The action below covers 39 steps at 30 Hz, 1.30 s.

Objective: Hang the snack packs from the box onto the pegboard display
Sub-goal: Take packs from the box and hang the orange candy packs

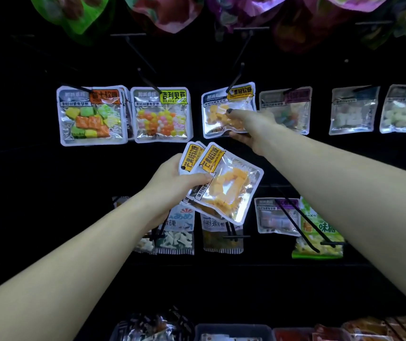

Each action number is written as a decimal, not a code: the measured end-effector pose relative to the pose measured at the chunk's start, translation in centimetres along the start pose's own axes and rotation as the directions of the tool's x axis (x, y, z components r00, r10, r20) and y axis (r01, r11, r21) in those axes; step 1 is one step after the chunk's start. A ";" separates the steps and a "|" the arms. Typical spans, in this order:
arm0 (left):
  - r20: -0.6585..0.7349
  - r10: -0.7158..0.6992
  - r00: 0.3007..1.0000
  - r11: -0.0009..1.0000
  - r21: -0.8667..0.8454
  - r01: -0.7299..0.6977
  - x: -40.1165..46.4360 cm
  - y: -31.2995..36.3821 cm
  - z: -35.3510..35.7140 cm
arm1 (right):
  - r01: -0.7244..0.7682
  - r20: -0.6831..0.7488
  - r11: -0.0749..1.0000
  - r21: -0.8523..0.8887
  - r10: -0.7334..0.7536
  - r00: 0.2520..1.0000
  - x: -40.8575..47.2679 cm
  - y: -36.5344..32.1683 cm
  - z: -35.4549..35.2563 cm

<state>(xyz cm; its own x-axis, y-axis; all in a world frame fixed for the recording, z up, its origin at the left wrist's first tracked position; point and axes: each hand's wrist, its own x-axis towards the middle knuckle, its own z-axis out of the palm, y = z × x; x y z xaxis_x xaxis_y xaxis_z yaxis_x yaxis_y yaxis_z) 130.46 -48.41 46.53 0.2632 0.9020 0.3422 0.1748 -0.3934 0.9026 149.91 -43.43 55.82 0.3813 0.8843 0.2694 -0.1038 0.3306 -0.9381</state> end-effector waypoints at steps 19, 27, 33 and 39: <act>-0.046 0.009 0.999 1.000 0.002 -0.009 -1.7 2.8 -0.1 | -0.014 0.513 0.889 -0.457 0.276 0.813 -8.7 -0.1 -6.0; -0.092 -0.010 0.996 0.999 0.046 0.015 -3.3 3.7 0.0 | 0.006 0.526 0.885 -0.466 0.271 0.806 -10.0 -0.3 -7.0; -0.139 -0.035 0.990 0.996 0.076 0.045 -3.7 3.5 -0.2 | 0.055 0.539 0.903 -0.427 0.206 0.817 -10.3 -1.0 -7.7; -0.187 -0.050 0.981 0.996 0.060 0.062 -3.4 3.2 -1.4 | 0.212 0.373 0.944 -0.252 -0.107 0.921 -9.4 -2.3 -7.4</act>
<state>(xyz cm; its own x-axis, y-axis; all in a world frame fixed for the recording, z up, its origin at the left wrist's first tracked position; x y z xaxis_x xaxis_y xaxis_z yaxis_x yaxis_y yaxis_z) 128.83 -52.56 48.62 0.0720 0.9377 0.3398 0.2478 -0.3468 0.9046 153.36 -54.98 53.79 0.0197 0.9024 0.4304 0.2140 0.4167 -0.8835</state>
